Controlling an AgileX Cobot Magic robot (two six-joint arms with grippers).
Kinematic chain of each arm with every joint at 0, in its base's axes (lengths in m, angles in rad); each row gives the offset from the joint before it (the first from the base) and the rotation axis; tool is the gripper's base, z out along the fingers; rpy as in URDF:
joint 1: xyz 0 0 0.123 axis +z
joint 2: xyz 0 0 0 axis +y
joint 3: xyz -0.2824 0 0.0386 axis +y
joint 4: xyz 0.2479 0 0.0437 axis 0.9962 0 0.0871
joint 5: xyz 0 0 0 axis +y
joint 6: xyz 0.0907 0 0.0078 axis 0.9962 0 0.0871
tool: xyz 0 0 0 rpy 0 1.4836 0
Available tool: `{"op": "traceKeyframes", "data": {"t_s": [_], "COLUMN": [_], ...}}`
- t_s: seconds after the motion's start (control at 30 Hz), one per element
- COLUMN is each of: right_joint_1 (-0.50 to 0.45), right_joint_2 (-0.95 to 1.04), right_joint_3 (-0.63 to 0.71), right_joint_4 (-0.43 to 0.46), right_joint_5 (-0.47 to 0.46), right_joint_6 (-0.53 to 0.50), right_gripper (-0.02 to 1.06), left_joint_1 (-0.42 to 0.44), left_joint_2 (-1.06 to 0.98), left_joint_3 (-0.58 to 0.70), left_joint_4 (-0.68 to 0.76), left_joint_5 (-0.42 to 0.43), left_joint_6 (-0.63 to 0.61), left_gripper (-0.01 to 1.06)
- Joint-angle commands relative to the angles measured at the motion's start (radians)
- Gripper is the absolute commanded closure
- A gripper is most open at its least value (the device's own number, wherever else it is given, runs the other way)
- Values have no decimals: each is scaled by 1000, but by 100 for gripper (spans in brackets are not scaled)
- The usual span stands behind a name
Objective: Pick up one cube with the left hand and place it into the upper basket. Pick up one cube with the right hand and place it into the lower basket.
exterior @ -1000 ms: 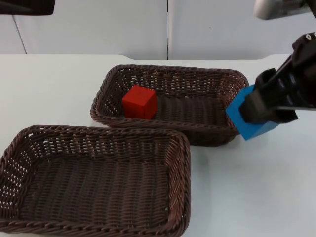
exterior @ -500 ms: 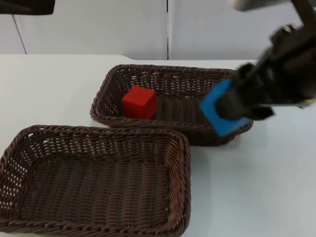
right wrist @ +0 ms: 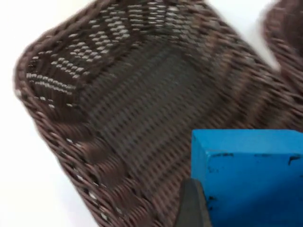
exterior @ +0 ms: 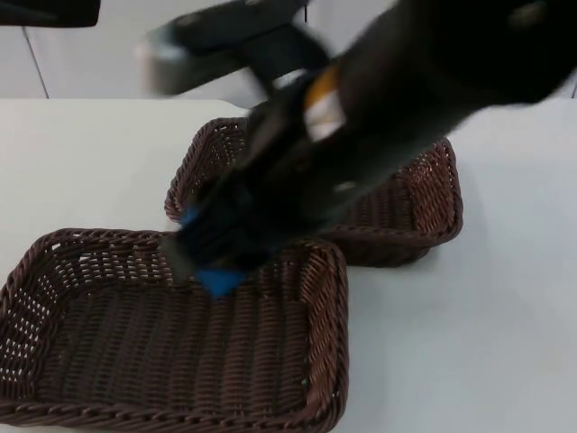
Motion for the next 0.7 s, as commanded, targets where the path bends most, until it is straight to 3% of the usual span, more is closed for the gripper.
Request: {"op": "traceKeyframes", "data": {"t_s": [0.0,0.47,0.67], "right_joint_1": [18,30,30], "right_joint_2": [37,244,285], "right_joint_3": [-39,-88,-88], "right_joint_4": [-2,-4,-4], "right_joint_5": [-7,-91,-107], "right_joint_6": [-5,-5,-5], "right_gripper": [105,104,96], "left_joint_1": [-2,-2,-2], "left_joint_2": [-5,-5,-5], "left_joint_3": [5,5,5], "left_joint_4": [0,2,2], "left_joint_5": [-6,-4,-5], "left_joint_6": [0,0,0], "left_gripper": [0,0,0]}}
